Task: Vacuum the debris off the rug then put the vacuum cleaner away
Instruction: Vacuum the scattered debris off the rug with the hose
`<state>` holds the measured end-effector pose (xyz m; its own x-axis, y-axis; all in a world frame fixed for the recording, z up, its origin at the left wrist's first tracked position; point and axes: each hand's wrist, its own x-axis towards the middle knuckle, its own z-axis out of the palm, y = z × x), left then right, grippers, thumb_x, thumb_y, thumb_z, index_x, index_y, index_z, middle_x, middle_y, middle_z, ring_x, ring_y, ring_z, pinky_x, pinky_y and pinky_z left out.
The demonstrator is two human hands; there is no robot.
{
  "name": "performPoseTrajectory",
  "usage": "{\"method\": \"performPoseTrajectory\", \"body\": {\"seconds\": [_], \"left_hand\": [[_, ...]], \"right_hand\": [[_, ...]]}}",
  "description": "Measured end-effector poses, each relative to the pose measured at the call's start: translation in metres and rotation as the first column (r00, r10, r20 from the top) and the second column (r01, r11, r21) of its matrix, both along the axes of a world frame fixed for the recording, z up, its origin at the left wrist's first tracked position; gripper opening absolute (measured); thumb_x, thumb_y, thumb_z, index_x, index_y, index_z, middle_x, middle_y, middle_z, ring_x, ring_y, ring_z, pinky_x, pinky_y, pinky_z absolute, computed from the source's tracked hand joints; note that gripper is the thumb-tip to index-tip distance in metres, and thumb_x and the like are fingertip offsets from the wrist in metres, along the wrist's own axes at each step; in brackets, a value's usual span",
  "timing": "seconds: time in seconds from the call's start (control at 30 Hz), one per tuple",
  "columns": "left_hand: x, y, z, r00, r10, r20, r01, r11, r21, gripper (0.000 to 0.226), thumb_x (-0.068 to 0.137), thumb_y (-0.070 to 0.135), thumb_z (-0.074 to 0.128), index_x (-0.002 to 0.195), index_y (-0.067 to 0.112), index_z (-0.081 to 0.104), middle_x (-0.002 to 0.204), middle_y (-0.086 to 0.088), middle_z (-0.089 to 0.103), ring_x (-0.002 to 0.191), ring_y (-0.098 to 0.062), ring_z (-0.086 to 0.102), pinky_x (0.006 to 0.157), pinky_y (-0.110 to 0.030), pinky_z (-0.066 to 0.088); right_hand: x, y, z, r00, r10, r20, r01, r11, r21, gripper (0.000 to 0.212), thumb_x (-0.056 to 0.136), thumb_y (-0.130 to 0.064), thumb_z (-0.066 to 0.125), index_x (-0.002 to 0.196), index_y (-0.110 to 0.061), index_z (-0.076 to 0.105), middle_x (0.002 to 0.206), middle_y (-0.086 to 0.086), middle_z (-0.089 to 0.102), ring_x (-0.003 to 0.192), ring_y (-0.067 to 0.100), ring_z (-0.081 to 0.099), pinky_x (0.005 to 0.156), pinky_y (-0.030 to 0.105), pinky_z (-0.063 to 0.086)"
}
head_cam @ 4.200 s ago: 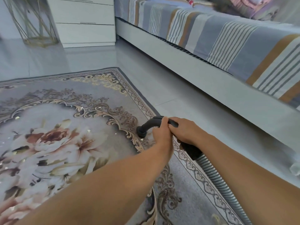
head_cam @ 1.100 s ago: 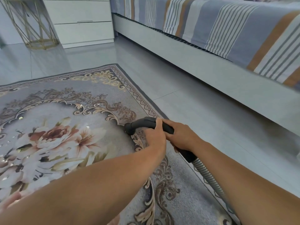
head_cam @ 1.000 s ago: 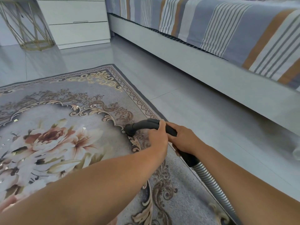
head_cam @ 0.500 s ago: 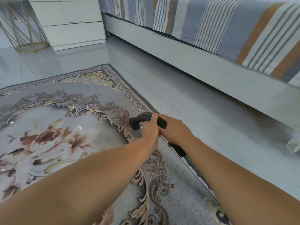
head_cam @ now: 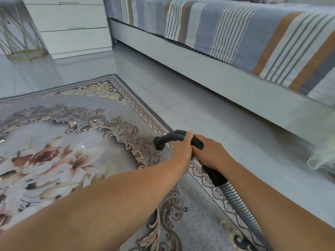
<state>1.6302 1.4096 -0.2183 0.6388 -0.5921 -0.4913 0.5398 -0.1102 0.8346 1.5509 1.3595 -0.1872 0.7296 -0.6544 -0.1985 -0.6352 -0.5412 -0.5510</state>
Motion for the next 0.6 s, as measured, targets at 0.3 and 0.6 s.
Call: {"method": "performPoseTrajectory", "body": {"seconds": [0.3,0.6], "left_hand": [[0.004,-0.009,0.0,0.996,0.048,0.081,-0.049,0.999,0.01,0.045,0.093,0.04,0.056,0.121,0.006,0.057,0.105,-0.011,0.067,0.085,-0.021,0.062,0.071,-0.03,0.05],[-0.022,-0.015,-0.001,0.997,-0.06,-0.044,0.06,0.998,-0.005,0.038,0.097,0.042,0.049,0.1,0.008,0.064,0.082,-0.008,0.064,0.064,-0.017,0.057,0.058,-0.028,0.047]], "right_hand": [[0.002,-0.003,-0.005,0.995,-0.032,0.098,0.028,0.999,0.044,0.044,0.098,-0.042,0.049,0.14,-0.044,0.038,0.079,-0.004,0.065,0.05,0.016,0.066,0.06,0.033,0.06],[-0.023,-0.017,0.016,1.0,-0.001,-0.029,0.006,0.985,0.171,0.031,0.098,-0.036,0.05,0.128,-0.041,0.05,0.077,0.001,0.064,0.051,0.015,0.062,0.055,0.028,0.057]]}}
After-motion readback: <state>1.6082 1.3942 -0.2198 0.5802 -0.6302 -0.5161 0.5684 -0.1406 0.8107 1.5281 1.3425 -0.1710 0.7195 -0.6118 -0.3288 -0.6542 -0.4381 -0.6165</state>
